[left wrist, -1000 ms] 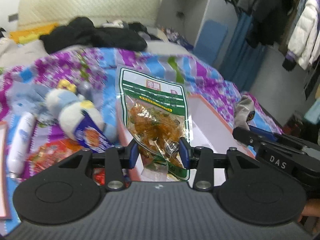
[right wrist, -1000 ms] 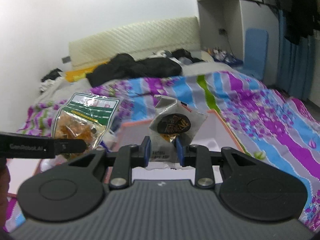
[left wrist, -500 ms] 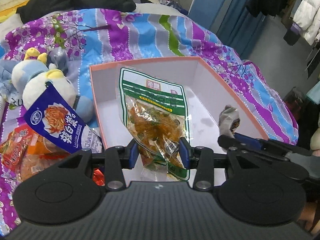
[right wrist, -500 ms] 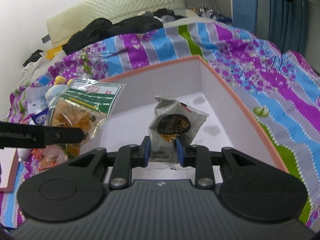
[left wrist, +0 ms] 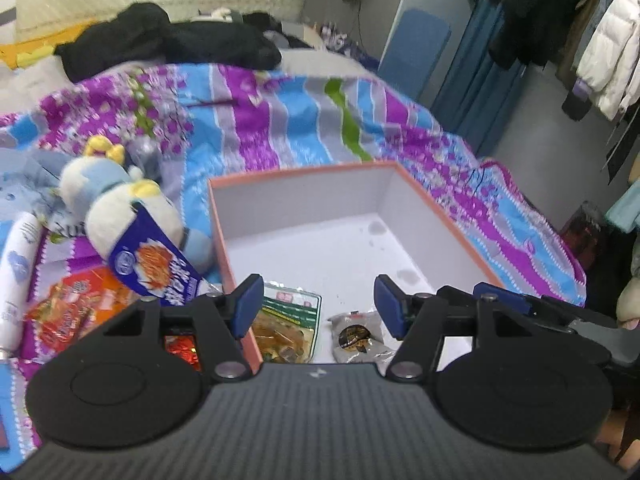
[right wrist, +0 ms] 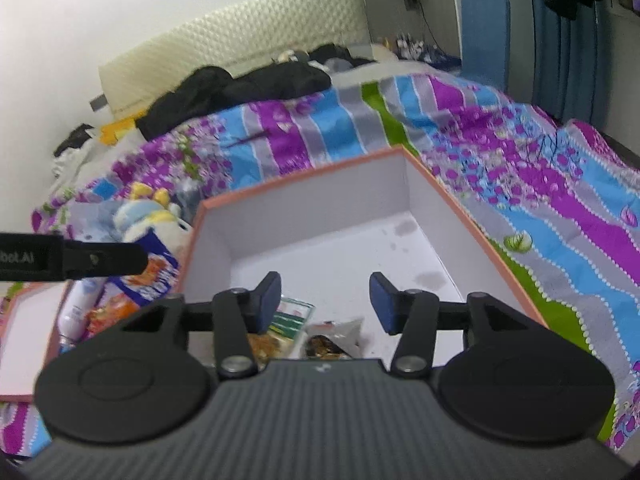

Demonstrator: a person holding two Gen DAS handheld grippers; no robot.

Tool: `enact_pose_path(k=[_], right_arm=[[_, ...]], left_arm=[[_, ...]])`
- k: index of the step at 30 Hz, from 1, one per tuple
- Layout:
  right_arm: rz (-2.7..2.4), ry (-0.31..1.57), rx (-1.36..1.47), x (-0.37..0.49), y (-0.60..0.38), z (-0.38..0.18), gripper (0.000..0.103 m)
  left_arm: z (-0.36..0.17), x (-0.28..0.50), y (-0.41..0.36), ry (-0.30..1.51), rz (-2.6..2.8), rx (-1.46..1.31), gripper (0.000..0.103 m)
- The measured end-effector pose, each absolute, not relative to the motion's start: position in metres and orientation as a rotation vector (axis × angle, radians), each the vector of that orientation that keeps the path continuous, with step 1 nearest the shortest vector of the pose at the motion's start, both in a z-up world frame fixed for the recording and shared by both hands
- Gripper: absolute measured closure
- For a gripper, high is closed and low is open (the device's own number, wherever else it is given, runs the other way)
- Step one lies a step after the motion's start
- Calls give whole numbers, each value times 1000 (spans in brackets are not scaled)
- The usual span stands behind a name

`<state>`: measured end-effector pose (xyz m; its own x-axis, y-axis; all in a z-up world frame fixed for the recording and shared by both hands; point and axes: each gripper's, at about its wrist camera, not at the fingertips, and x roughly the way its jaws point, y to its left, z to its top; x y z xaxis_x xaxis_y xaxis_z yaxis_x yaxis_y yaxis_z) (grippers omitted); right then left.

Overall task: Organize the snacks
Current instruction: 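Lower both snacks into the pink box and open both grippers, then withdraw both grippers from the box back toward the snack pile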

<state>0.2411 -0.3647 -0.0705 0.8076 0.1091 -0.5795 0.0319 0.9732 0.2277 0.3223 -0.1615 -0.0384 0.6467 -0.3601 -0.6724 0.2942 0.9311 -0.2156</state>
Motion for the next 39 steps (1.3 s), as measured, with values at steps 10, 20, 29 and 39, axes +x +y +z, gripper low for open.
enact_pose_path(k=[10,20,29,39], right_arm=[[85,513,225,199,-346,-17,51],[136,440,227,157,-312,4,51],[181,466,186,131,-277,-12,51],[206,495,175,108,-249,-33,51]], left_arm=[[16,256,-125,663,-335,-113,36],[33,199,-78,620,-280,-123,36],[9,169,-41,643,-199,-135,36],[-8,138,-21,663,-177,-146,36]])
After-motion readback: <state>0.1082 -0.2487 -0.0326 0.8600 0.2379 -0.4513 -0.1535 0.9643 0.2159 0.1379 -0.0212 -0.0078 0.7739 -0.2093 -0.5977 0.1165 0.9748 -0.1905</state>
